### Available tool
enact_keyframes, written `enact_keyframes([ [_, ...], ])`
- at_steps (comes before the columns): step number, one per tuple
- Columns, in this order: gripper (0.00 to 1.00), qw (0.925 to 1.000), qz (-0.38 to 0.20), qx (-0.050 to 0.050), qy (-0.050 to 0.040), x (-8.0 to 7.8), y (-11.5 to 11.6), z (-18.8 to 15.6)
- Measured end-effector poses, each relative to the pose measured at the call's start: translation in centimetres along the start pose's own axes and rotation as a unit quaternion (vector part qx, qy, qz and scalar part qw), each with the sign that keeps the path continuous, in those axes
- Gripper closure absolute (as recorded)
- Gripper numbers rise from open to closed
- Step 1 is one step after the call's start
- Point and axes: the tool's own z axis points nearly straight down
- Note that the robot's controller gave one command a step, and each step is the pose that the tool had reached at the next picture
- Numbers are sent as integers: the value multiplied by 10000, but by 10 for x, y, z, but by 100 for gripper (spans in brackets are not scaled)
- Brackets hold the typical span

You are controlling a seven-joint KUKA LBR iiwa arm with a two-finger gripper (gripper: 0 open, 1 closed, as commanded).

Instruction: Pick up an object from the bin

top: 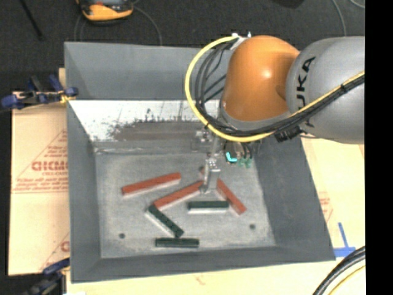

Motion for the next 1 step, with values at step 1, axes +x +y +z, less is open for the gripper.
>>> enact_keyframes([
  [1,0,10000,7,-3,-37,-2,0,-4],
])
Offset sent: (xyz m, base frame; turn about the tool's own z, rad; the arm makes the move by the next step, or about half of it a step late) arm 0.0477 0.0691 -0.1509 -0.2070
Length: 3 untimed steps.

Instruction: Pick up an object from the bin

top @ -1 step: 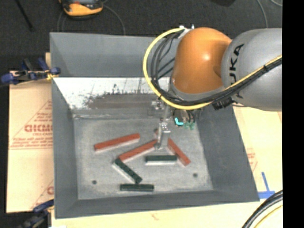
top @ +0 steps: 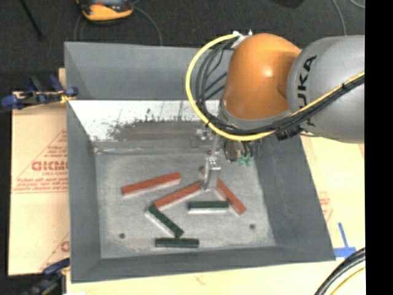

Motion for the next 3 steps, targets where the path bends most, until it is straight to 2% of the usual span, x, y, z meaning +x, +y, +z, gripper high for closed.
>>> enact_keyframes([
  [1,0,9994,-334,7,-32,-18,22,49],
  [2,0,9979,-640,9,15,-51,62,67],
  [3,0,9953,-970,6,-8,-56,61,91],
])
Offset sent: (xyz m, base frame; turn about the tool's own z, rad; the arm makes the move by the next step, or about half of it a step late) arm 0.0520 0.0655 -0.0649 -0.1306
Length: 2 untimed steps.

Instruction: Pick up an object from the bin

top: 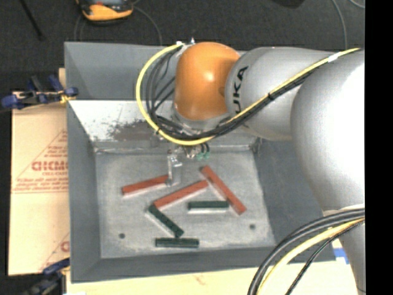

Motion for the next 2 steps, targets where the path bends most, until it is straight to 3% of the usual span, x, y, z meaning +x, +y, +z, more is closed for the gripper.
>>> enact_keyframes([
  [1,0,9976,-697,0,-2,-4,6,40],
  [2,100,9965,-841,-13,-15,-14,6,62],
])
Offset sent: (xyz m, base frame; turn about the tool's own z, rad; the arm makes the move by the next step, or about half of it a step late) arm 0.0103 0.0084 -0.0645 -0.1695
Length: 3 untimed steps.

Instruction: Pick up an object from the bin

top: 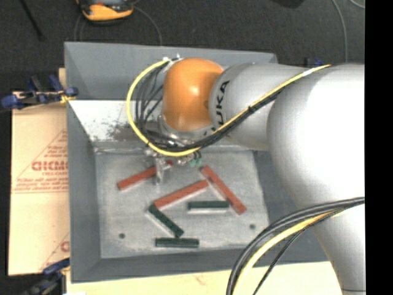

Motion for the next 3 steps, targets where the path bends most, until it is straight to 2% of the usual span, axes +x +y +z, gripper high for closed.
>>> enact_keyframes([
  [3,100,10000,4,-3,6,0,0,-5],
])
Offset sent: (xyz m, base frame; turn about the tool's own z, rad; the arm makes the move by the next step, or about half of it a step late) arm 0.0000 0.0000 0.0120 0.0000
